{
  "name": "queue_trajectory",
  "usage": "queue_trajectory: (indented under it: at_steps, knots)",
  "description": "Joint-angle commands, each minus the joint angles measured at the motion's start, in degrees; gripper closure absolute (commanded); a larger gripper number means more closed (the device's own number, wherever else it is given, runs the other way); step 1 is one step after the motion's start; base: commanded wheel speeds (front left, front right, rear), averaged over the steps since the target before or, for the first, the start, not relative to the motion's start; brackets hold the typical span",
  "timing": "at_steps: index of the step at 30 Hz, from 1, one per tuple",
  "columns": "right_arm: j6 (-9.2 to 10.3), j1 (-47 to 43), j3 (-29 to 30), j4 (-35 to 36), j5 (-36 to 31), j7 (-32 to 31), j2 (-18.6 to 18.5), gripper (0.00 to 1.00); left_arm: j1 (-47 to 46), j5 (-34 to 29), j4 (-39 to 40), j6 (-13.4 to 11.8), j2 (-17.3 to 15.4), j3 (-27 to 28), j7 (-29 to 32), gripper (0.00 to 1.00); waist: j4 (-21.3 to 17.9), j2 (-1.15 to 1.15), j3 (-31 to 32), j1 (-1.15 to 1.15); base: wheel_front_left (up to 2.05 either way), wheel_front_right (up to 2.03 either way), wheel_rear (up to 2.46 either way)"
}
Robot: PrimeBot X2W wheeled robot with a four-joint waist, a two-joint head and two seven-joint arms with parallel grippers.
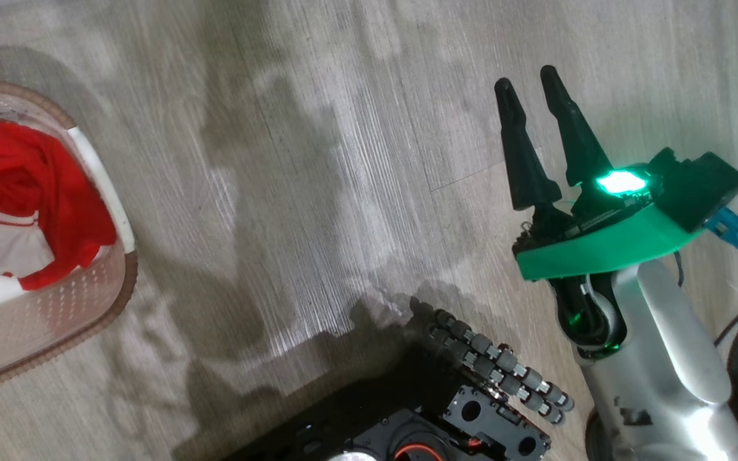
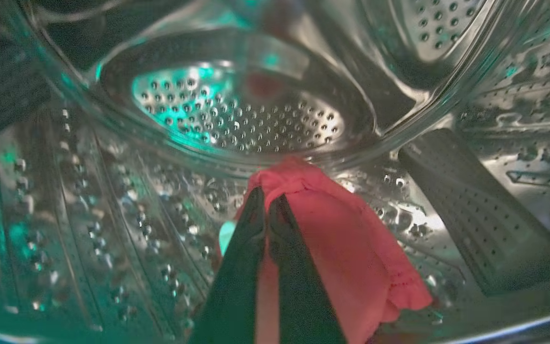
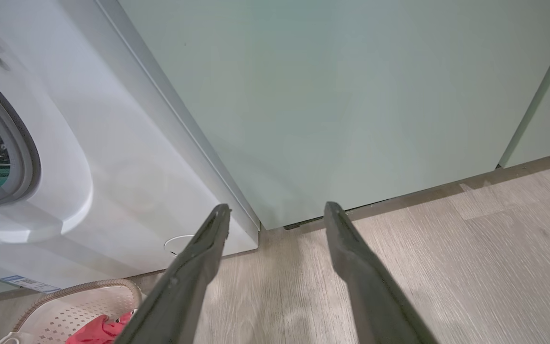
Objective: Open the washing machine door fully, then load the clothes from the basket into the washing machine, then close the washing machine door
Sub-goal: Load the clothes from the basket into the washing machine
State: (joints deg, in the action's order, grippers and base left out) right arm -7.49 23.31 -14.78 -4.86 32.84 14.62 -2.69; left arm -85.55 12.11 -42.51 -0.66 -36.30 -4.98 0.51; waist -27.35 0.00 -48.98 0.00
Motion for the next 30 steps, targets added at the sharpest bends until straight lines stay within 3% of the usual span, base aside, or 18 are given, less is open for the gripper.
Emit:
queue_trajectory:
  at_steps: [1,3,4,5,16,30]
  knots:
    - [0.00,-0.4,-0.4,1.6,0.0,0.4,-0.2,0.00,1.0,0.7,1.1,0.3,-1.8,1.0,-1.0,1.00,0.4,0.00,0.0,0.00,0.00,0.00,0.00]
    - [0.00,-0.2,-0.2,1.5,-0.2,0.4,-0.2,0.00,1.9,1.5,0.3,0.5,-1.5,1.4,-2.2,1.00,0.7,0.00,0.3,0.00,0.00,0.00,0.00]
    - [0.00,-0.2,-0.1,1.5,-0.3,0.4,-0.2,0.00,2.3,1.9,0.2,0.5,-1.3,1.7,-3.0,0.54,0.9,0.00,0.5,0.00,0.00,0.00,0.00]
    - [0.00,-0.2,0.1,1.4,-0.5,0.4,-0.2,0.00,2.8,2.4,0.1,0.4,-1.0,2.0,-3.7,0.01,1.2,0.00,0.8,0.00,0.00,0.00,0.00]
    - [0.00,-1.6,2.8,0.9,-3.9,0.4,-0.2,0.00,13.4,7.8,5.3,0.0,4.8,5.2,-13.3,0.00,5.4,0.00,5.7,0.00,0.00,0.00,0.00]
    - [0.00,-4.7,6.7,-0.3,-9.1,0.4,-0.2,0.00,38.1,6.9,31.3,-4.7,13.3,5.0,-15.4,0.00,13.0,0.00,14.1,0.00,0.00,0.00,0.00]
